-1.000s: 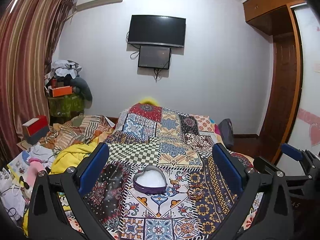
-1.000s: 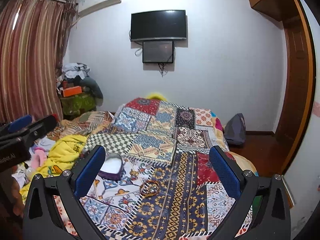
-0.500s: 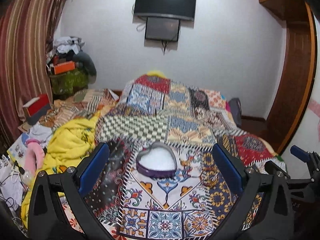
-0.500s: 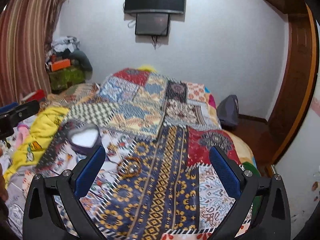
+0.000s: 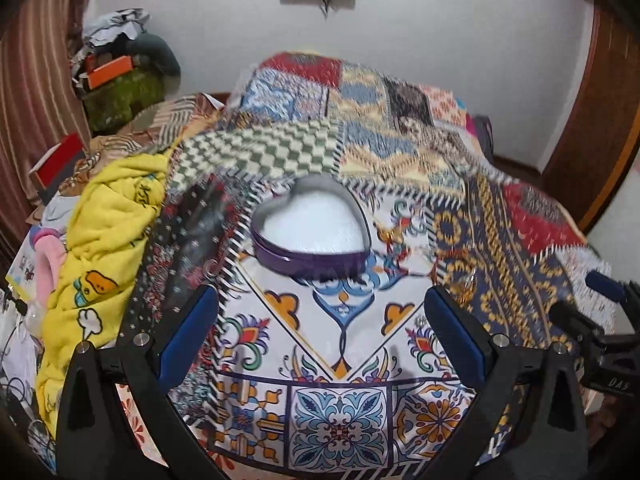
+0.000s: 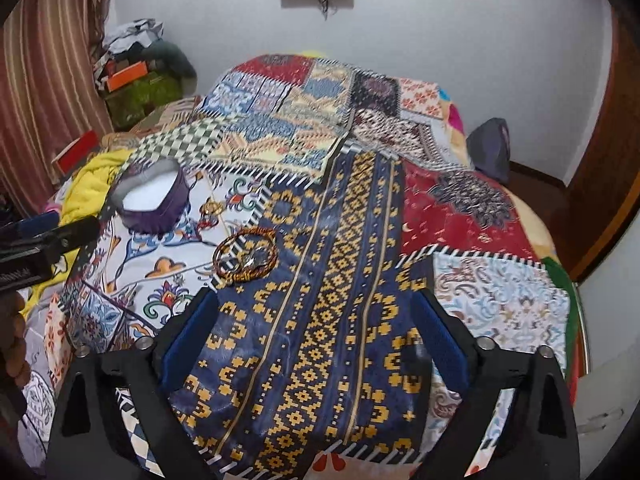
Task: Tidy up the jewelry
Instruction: 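Lower both tools toward the jewelry beside the purple heart tin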
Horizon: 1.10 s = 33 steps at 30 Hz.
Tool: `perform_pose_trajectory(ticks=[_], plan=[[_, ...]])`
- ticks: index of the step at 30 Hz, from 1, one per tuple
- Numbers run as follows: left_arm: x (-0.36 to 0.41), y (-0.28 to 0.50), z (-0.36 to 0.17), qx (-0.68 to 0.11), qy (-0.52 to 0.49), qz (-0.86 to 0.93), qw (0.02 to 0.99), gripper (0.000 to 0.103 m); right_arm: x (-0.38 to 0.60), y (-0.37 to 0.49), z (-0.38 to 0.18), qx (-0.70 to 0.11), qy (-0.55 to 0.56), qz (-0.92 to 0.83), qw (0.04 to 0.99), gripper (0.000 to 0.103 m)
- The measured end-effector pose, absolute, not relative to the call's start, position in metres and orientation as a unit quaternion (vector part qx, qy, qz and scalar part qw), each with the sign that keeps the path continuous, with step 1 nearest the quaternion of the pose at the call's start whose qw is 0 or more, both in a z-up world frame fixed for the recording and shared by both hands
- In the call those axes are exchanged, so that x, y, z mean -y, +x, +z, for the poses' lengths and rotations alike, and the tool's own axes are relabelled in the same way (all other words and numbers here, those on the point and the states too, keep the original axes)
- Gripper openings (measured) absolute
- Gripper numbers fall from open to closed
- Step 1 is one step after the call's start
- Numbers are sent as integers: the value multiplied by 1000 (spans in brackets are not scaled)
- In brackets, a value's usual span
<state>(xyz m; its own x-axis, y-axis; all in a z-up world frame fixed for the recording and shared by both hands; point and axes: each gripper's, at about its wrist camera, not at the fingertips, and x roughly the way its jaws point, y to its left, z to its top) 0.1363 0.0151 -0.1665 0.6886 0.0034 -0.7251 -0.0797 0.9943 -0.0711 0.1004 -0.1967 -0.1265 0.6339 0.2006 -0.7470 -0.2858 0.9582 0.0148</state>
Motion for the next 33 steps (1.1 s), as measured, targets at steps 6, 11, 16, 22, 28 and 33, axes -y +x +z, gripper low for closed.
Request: perform_pose_trajectory(ticks=[6, 11, 16, 22, 28, 33], plan=[[11, 145, -183, -420, -27, -29, 907, 98, 196, 113, -141, -435, -30, 165, 885, 74], [31, 159, -195, -447, -19, -71, 892, 74, 199, 120, -149, -450, -9, 182, 874, 65], [43, 170, -209, -471, -23, -96, 876, 43, 200, 125, -152, -457, -4, 194, 868, 58], [44, 175, -218, -483, -34, -108, 869, 35, 197, 131, -157, -467, 5, 211, 859, 52], [47, 177, -223, -480, -19, -105, 871, 18, 190, 142, -162, -474, 12, 228, 851, 44], [44, 178, -224, -475, -21, -108, 873, 9, 179, 150, -163, -478, 11, 244, 844, 37]])
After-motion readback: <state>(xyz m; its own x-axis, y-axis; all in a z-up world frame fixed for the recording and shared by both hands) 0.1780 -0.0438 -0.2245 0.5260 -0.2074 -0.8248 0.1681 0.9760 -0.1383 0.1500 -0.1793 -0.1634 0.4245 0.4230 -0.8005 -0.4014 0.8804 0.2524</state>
